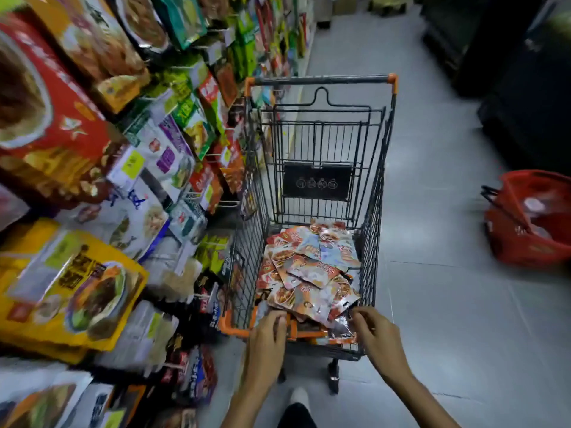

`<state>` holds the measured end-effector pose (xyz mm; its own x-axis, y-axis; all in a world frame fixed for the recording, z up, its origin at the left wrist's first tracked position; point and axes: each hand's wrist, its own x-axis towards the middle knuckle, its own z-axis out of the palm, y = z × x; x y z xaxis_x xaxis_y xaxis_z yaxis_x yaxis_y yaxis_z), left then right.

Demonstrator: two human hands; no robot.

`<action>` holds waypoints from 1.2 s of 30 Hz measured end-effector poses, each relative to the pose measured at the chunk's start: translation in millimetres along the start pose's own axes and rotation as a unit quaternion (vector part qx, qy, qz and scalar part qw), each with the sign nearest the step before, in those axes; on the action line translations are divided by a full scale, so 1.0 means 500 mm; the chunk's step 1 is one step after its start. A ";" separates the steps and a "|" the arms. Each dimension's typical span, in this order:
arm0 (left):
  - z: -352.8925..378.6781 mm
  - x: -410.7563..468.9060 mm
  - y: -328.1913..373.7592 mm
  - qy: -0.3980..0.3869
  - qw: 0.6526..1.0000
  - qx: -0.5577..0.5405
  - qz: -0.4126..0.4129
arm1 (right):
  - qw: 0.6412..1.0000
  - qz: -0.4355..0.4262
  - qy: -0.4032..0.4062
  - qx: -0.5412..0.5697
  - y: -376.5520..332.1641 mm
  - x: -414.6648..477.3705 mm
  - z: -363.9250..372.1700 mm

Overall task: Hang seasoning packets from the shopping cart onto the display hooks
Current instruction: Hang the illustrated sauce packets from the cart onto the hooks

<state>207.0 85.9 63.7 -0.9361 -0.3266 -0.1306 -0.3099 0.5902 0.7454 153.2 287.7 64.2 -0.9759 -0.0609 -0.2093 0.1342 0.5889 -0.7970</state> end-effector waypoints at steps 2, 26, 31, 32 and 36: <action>0.010 0.086 -0.018 -0.035 0.999 0.018 0.002 | 0.999 0.030 0.015 0.005 0.002 0.057 0.034; 0.403 0.833 -0.265 -0.149 0.985 0.046 -0.072 | 0.955 0.281 0.078 -0.047 0.303 0.797 0.313; 0.451 0.862 -0.292 -0.174 0.974 0.080 -0.119 | 0.942 0.323 0.071 -0.052 0.348 0.822 0.327; 0.457 0.864 -0.292 -0.179 0.972 0.078 -0.127 | 0.941 0.324 0.074 -0.059 0.350 0.823 0.329; 0.455 0.863 -0.283 -0.150 0.974 0.044 -0.165 | 0.944 0.310 0.079 -0.080 0.352 0.822 0.333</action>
<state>-191.1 29.4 -247.1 -0.7850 -0.2869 -0.5491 -0.6036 0.5539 0.5734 -195.7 232.2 -256.4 -0.7327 0.4490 -0.5114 0.6735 0.5860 -0.4505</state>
